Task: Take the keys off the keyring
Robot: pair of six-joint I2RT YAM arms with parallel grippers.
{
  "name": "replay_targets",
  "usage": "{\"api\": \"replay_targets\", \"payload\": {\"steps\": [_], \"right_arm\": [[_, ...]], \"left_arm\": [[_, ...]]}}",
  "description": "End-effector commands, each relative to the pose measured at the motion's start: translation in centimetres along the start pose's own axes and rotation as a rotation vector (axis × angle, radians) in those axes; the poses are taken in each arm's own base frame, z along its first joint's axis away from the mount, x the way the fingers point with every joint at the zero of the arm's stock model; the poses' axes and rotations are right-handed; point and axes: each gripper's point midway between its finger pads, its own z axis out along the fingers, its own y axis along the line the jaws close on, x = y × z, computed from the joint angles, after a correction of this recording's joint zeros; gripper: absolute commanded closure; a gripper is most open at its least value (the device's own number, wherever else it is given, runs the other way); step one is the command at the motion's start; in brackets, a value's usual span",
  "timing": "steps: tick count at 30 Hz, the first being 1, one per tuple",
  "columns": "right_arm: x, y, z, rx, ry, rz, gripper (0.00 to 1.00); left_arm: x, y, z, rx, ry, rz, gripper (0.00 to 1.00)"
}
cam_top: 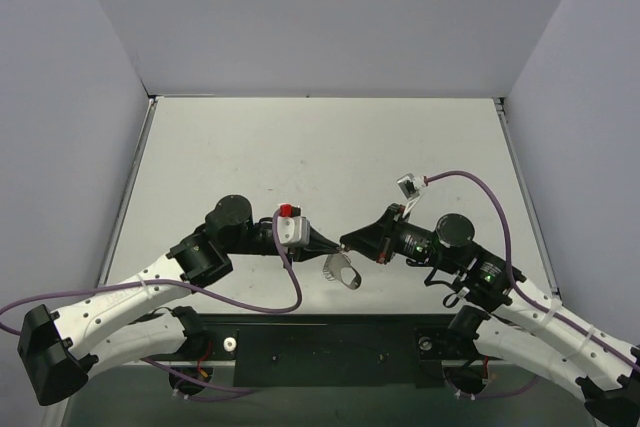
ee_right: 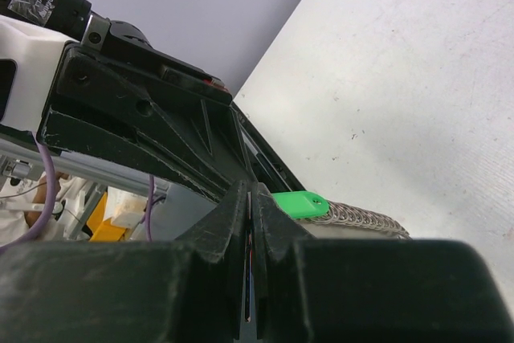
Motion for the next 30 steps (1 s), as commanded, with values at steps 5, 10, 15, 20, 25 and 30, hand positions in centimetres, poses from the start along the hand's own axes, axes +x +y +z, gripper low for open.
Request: {"api": "replay_targets", "payload": {"steps": [5,10,15,20,25,30], "right_arm": [[-1.2,0.6,-0.2,-0.020,-0.057,-0.002,1.00],[-1.2,0.7,0.0,-0.019,-0.056,0.000,1.00],[-1.6,1.0,0.1,-0.009,-0.064,-0.011,1.00],[-1.9,0.8,0.2,0.024,-0.064,-0.017,1.00],[-2.0,1.0,0.3,0.026,-0.077,-0.013,1.00],[-1.9,1.2,0.4,0.029,-0.087,-0.012,1.00]], "left_arm": [[-3.7,-0.2,0.1,0.013,-0.115,0.056,1.00],[-3.9,-0.1,0.3,0.002,-0.127,0.014,1.00],[-3.3,0.1,0.7,0.004,-0.104,-0.029,1.00],[-3.3,0.5,0.6,-0.029,-0.120,-0.055,1.00],[-3.5,1.0,0.5,-0.071,-0.138,-0.097,1.00],[-3.7,1.3,0.2,-0.105,-0.173,-0.130,1.00]]}}
